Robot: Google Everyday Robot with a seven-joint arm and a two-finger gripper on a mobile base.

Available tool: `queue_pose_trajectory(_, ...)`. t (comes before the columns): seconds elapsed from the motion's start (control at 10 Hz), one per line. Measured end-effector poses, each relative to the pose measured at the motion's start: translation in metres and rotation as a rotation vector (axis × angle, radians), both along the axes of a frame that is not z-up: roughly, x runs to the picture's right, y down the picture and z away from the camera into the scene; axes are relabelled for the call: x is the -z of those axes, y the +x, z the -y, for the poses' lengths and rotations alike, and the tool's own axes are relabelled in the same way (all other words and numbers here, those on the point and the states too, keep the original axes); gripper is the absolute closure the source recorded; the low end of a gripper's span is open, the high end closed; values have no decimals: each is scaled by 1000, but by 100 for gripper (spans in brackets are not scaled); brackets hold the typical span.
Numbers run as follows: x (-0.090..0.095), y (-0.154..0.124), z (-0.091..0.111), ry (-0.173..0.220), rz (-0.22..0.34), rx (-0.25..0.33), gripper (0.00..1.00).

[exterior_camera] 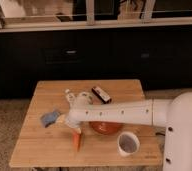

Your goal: Place the pepper on the white sponge

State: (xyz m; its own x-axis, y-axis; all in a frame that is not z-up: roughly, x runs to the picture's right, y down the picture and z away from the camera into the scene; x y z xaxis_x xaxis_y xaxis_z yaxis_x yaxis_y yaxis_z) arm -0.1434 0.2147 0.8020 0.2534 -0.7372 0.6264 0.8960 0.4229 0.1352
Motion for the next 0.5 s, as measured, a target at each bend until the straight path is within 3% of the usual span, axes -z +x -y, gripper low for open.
queue_pose_trajectory(0.5,-12,-9,-13,55,5,110,20)
